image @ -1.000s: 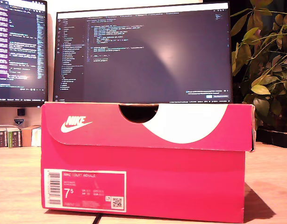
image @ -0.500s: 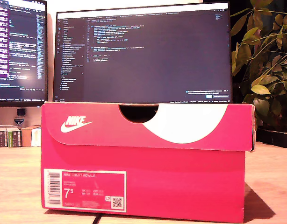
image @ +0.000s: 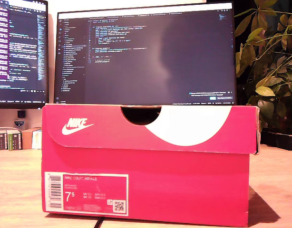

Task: Close the red shoebox by pushing the lid with your left arm and holding the box in place with your right arm

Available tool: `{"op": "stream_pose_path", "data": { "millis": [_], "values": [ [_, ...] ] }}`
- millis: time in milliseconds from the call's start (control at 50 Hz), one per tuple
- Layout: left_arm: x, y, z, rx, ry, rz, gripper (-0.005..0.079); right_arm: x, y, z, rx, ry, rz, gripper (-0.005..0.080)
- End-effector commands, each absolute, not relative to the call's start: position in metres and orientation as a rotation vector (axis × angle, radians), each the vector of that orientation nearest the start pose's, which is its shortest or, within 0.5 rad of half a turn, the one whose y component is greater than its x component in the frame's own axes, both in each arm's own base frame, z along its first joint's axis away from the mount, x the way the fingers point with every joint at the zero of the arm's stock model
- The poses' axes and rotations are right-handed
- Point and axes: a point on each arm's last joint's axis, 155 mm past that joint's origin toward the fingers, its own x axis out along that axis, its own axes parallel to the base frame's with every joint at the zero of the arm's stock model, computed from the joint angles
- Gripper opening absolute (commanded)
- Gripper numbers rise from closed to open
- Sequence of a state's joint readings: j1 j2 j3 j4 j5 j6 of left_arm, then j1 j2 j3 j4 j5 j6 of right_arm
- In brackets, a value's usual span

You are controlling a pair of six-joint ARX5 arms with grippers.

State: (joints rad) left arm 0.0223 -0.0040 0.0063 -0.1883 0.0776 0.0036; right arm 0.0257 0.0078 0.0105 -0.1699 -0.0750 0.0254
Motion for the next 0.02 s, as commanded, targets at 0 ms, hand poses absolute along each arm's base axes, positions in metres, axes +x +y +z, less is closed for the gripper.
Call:
{"op": "stream_pose_path", "data": {
  "millis": [0],
  "values": [
    [0.2472, -0.0079, 0.1024, -0.004, 0.219, -0.052, -0.0019, 0.2483, 0.0205, 0.1261, 0.030, 0.158, 0.100, -0.0012]
  ]
}}
